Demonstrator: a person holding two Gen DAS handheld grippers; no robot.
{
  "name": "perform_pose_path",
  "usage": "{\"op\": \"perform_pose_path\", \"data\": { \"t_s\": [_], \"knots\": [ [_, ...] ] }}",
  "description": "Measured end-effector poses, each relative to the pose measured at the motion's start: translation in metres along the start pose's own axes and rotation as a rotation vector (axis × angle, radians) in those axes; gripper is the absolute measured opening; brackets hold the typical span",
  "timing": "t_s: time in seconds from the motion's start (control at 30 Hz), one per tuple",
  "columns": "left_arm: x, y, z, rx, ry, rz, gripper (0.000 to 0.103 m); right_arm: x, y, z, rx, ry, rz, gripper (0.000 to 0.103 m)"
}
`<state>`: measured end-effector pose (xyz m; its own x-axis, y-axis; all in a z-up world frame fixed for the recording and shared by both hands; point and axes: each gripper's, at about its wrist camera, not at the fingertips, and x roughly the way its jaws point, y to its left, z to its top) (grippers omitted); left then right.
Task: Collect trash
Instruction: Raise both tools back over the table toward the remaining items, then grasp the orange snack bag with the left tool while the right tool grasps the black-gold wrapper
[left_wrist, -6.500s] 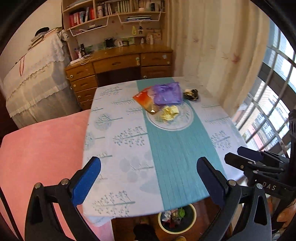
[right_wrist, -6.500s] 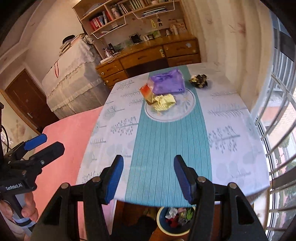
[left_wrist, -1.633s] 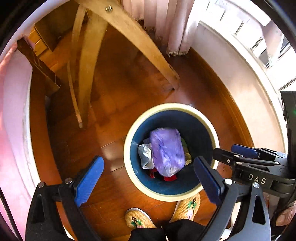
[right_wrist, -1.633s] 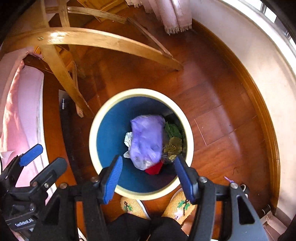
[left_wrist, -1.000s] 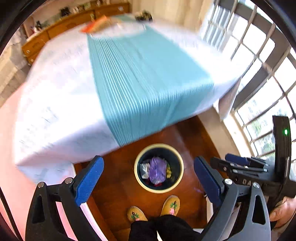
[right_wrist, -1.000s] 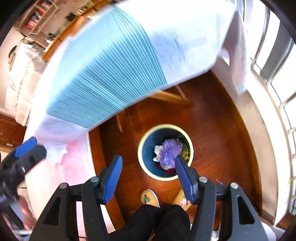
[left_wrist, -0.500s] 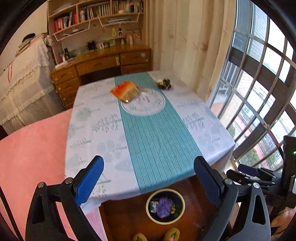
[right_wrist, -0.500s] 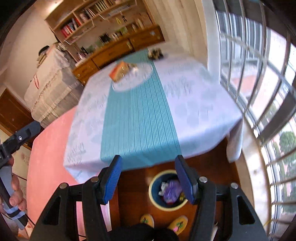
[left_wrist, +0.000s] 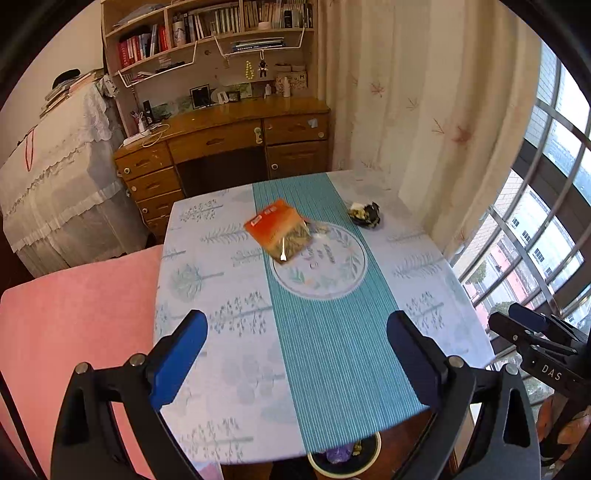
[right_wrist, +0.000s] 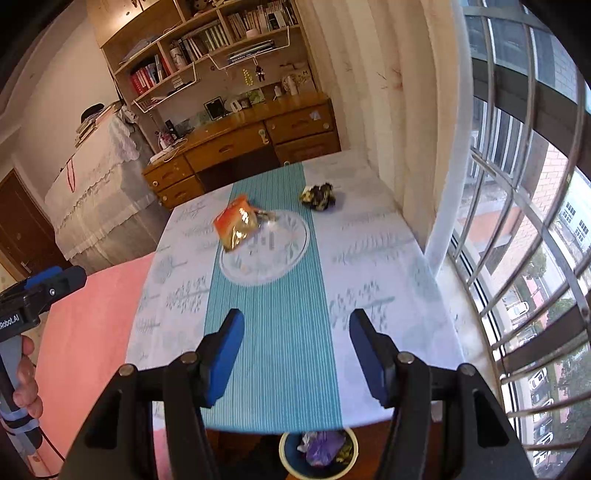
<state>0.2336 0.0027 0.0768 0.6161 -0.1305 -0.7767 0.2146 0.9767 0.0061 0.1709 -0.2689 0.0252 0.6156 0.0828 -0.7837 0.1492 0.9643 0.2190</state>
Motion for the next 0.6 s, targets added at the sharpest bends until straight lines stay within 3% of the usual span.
{"op": "perform_pose_path", "data": {
  "t_s": [0.13, 0.33, 0.6],
  "knots": [
    [0.056, 0.011, 0.05, -0.005, 0.038, -0.023, 0.097, 0.04, 0.001, 0.044, 0.029, 0.004, -0.018, 0.06],
    [0.185, 0.034, 0.119, -0.071, 0.179, -0.078, 0.097, 0.129, -0.005, 0.111, 0.122, 0.05, -0.044, 0.06],
    [0.347, 0.055, 0.157, -0.199, 0.345, -0.033, 0.097, 0.259, -0.022, 0.171, 0.24, 0.097, -0.085, 0.06]
  ]
}}
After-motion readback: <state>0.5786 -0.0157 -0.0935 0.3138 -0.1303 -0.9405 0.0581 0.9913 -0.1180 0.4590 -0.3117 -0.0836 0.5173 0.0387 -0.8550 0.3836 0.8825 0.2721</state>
